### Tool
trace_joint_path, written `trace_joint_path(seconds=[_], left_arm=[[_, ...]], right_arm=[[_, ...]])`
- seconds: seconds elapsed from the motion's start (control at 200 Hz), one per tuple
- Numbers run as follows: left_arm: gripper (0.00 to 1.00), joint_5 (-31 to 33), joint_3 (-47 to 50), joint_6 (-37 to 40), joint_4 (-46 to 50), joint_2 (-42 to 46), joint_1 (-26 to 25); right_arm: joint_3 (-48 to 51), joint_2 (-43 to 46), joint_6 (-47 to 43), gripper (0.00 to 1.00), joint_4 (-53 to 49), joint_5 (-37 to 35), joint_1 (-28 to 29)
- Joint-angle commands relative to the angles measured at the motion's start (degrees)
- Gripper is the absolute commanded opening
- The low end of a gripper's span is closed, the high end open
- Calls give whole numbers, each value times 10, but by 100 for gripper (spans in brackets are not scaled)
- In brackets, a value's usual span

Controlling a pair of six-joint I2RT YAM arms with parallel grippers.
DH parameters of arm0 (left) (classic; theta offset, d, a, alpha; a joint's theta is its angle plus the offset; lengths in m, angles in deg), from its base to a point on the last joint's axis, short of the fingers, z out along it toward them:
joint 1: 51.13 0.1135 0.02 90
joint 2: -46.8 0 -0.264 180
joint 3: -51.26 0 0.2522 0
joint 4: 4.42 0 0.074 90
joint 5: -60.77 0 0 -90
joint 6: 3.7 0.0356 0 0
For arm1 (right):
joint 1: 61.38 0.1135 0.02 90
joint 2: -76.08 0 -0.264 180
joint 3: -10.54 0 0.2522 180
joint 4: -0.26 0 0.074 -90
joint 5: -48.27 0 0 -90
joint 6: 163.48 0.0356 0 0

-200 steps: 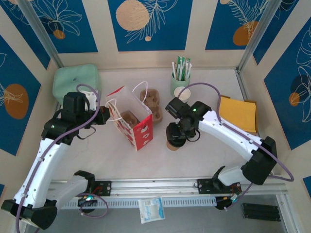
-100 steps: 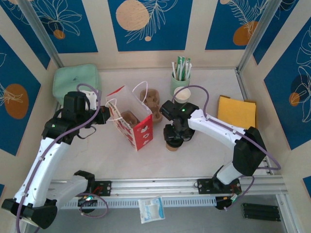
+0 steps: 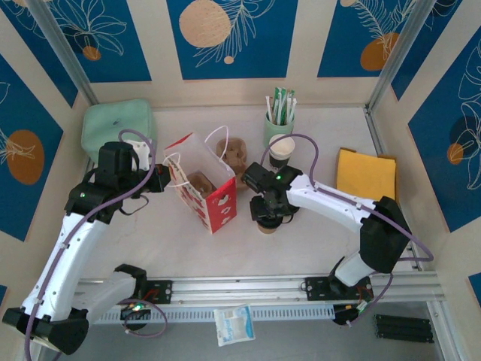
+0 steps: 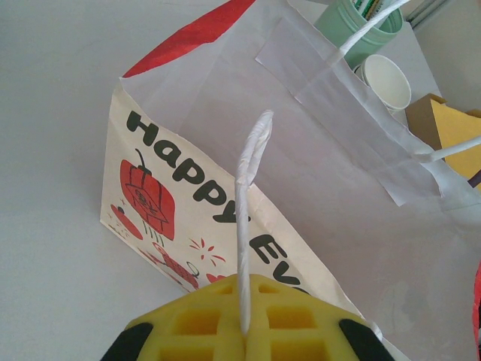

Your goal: Pack the takeout coffee

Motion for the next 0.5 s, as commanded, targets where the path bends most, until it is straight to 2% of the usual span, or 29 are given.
trace_joint_path(seconds=[0.0,0.215,0.375,0.495], left_arm=[[0,-6,-3,-6,-5,1,6],[0,-5,-1,-8,-5,0,6],[0,-7,-5,-11,-4,-1,6],[12,-10,-21,-13,2,-1,6]], right_arm=[[23,-9,20,73,-4,-22,1],[25,-13,31,72,-9,-45,7],[30,-10,32,68,-8,-43,14],[33,4,32,62,-5,-36,13]])
